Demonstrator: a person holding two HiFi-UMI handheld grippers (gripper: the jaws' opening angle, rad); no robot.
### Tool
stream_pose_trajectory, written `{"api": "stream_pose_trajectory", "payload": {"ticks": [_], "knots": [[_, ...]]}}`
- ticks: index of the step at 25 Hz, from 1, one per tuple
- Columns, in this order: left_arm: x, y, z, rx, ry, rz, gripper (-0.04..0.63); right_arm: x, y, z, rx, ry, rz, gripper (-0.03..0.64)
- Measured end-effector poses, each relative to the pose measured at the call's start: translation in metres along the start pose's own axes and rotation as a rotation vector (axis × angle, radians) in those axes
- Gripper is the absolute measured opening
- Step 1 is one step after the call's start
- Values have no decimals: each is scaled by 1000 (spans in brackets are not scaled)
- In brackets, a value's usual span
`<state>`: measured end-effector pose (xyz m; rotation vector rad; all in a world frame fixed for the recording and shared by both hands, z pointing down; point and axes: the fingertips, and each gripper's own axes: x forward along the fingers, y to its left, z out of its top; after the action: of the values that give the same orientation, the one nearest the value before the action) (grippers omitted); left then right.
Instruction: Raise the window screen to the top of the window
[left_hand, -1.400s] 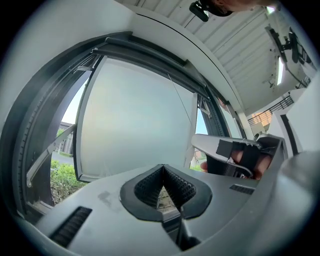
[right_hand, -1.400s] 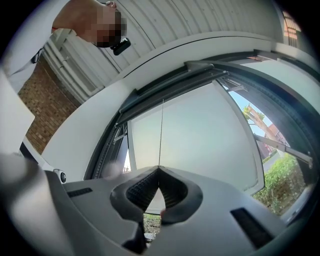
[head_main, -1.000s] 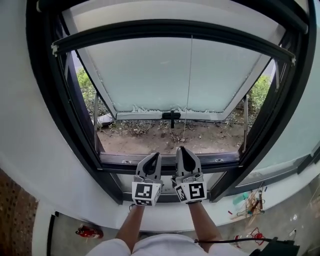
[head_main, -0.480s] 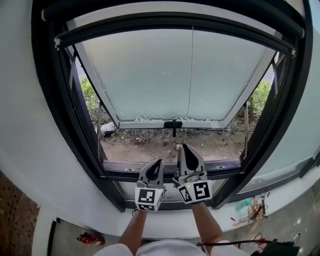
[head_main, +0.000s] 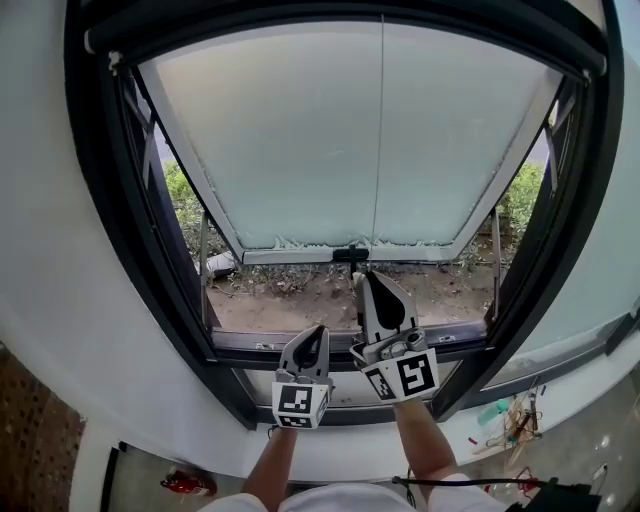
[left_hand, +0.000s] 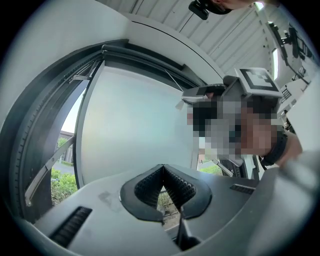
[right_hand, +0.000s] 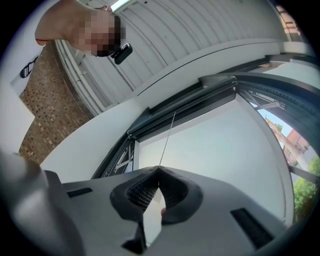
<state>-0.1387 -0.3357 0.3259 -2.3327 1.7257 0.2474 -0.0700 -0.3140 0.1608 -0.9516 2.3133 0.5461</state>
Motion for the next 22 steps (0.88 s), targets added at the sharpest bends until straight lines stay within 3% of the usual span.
{"api": "stream_pose_trajectory", "payload": {"ticks": [2, 5, 12, 16, 22], "knots": [[-2, 3, 0, -4, 1, 7, 2, -6, -9, 3, 60, -27, -17, 0], [-6, 8, -2, -16, 9, 22, 2, -16, -20, 12, 234, -76, -40, 0], [-14, 16, -10, -72, 21, 55, 2, -43, -18, 29, 526, -147, -23, 0], [-18, 16, -10, -76, 24, 61, 2, -58, -8, -10, 692, -54, -2, 1], [-29, 25, -22, -104, 68, 100, 2, -101, -15, -103, 636, 269, -222, 0]]}}
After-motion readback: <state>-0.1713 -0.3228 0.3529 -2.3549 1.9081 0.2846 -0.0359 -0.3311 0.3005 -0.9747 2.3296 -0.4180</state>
